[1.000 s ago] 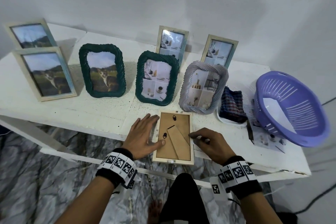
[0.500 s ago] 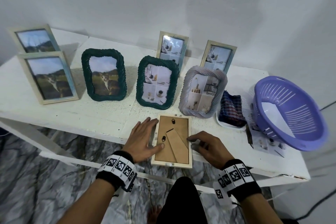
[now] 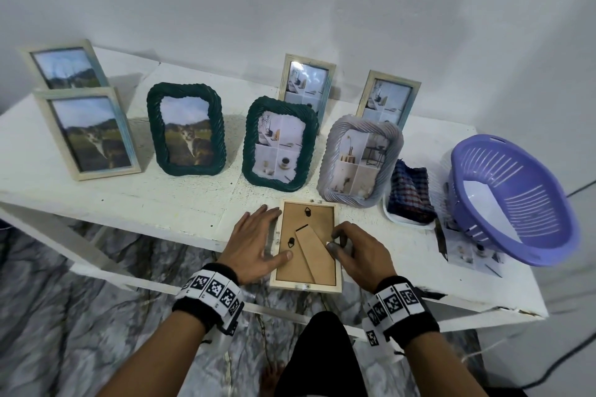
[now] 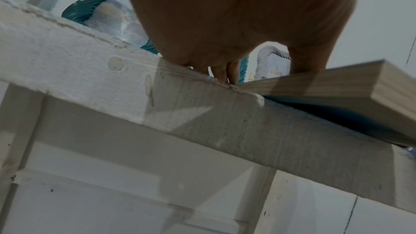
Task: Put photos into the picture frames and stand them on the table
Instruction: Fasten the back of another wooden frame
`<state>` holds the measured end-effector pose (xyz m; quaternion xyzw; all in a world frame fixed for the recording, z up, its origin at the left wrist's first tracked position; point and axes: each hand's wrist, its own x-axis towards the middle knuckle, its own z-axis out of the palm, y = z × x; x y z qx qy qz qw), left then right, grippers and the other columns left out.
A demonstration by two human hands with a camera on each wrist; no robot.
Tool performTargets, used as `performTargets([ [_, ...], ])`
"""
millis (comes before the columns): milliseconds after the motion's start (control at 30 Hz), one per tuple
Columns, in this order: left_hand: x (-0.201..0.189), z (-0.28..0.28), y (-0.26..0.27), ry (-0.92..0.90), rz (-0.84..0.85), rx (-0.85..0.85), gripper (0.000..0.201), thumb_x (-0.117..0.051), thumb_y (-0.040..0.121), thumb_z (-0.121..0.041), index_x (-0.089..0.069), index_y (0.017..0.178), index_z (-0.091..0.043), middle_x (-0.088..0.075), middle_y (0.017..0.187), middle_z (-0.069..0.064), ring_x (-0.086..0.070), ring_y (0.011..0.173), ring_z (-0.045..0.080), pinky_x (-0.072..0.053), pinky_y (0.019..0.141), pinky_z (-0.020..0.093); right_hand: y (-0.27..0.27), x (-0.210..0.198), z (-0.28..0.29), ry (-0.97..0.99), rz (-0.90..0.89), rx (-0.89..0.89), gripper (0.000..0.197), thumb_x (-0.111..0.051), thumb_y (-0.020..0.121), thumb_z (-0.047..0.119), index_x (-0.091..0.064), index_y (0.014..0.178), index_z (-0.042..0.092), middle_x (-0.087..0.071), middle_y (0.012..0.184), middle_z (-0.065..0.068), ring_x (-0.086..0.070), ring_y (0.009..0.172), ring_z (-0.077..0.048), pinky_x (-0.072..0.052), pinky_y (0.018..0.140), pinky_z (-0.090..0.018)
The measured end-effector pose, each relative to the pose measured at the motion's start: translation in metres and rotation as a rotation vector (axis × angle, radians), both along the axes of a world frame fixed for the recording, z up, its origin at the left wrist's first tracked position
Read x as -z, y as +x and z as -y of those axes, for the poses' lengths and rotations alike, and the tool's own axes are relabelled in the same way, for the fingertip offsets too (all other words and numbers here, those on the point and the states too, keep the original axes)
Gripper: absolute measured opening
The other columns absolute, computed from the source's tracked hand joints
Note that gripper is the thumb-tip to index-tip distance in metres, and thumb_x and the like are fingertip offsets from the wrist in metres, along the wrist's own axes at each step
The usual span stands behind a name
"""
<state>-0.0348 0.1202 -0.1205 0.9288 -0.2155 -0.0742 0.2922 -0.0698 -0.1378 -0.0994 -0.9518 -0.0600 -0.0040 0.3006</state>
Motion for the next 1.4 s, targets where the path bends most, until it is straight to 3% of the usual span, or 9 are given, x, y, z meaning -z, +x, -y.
performTargets([
  [100,0.002,0.000,-0.001,-0.058,0.009,-0.024,0.093,-0.044,0.074,-0.074,-0.027,0.143,-0.014,-0.028,0.157,0.005,-0.011,0.147,0.009,0.004,0.117,0.027,-0.001,0.002,0.002,0.018,-0.021,0.014,0.020,-0.062,0.088,0.043,-0.052,0.100,0.030,-0.054,0.081,0.017,-0.050,0.071,-0.005,-0.037,0.062,-0.023],
  [233,0.011,-0.002,-0.002,-0.086,0.095,-0.021,0.063,-0.048,0.080,-0.069,-0.038,0.118,-0.020,-0.032,0.157,0.002,-0.010,0.144,0.001,0.002,0.117,0.025,-0.002,0.006,0.004,0.060,-0.031,0.020,0.021,-0.063,0.088,0.045,-0.052,0.101,0.032,-0.056,0.084,0.017,-0.049,0.068,-0.002,-0.037,0.063,-0.023],
  [400,0.015,0.000,-0.007,-0.136,0.148,-0.031,0.048,-0.050,0.083,-0.062,-0.042,0.111,-0.024,-0.038,0.153,0.003,-0.018,0.143,0.001,-0.002,0.118,0.027,-0.002,0.008,0.003,0.067,-0.035,0.044,0.021,-0.063,0.087,0.044,-0.053,0.101,0.032,-0.056,0.084,0.016,-0.049,0.069,-0.005,-0.038,0.063,-0.025],
  [533,0.016,0.000,-0.010,-0.187,0.163,-0.070,0.052,-0.054,0.080,-0.061,-0.046,0.111,-0.020,-0.043,0.148,0.000,-0.039,0.132,0.008,-0.018,0.116,0.036,-0.002,0.007,0.003,0.070,-0.045,0.045,0.022,-0.064,0.087,0.043,-0.054,0.102,0.031,-0.057,0.086,0.015,-0.047,0.067,-0.001,-0.036,0.062,-0.023],
  [733,0.020,0.000,-0.016,-0.269,0.167,-0.114,0.043,-0.060,0.081,-0.055,-0.049,0.108,-0.024,-0.048,0.139,-0.006,-0.045,0.125,0.013,-0.032,0.104,0.035,-0.003,0.005,0.001,0.065,-0.055,0.054,0.022,-0.063,0.088,0.043,-0.055,0.103,0.030,-0.058,0.089,0.015,-0.047,0.067,-0.002,-0.036,0.062,-0.023],
  [1000,0.017,0.002,-0.017,-0.272,0.178,-0.094,0.030,-0.056,0.083,-0.052,-0.061,0.106,-0.034,-0.046,0.134,-0.009,-0.038,0.124,0.007,-0.029,0.103,0.036,-0.004,0.003,0.000,0.056,-0.069,0.048,0.021,-0.063,0.088,0.041,-0.055,0.104,0.029,-0.057,0.091,0.015,-0.047,0.069,-0.005,-0.037,0.064,-0.024],
  [1133,0.016,0.002,-0.017,-0.251,0.180,-0.072,0.025,-0.054,0.084,-0.051,-0.062,0.102,-0.036,-0.046,0.136,-0.006,-0.039,0.125,0.013,-0.028,0.105,0.038,-0.004,-0.002,-0.001,0.041,-0.079,0.042,0.020,-0.063,0.089,0.039,-0.055,0.104,0.029,-0.056,0.091,0.017,-0.046,0.067,0.002,-0.035,0.063,-0.022],
  [1233,0.016,0.001,-0.017,-0.245,0.170,-0.069,0.023,-0.054,0.084,-0.052,-0.061,0.102,-0.038,-0.045,0.137,-0.005,-0.039,0.125,0.013,-0.027,0.104,0.037,-0.001,-0.008,-0.002,0.016,-0.111,0.014,0.021,-0.063,0.089,0.039,-0.055,0.104,0.027,-0.055,0.090,0.015,-0.049,0.069,-0.004,-0.036,0.064,-0.023],
  [1400,0.018,0.001,-0.016,-0.239,0.197,-0.090,0.040,-0.055,0.085,-0.051,-0.056,0.122,-0.036,-0.045,0.138,-0.008,-0.034,0.123,0.002,-0.025,0.103,0.032,0.012,-0.025,-0.015,-0.241,-0.125,-0.004,0.036,-0.060,0.083,0.036,-0.055,0.117,0.024,-0.053,0.107,0.000,-0.051,0.101,-0.021,-0.045,0.079,-0.033],
])
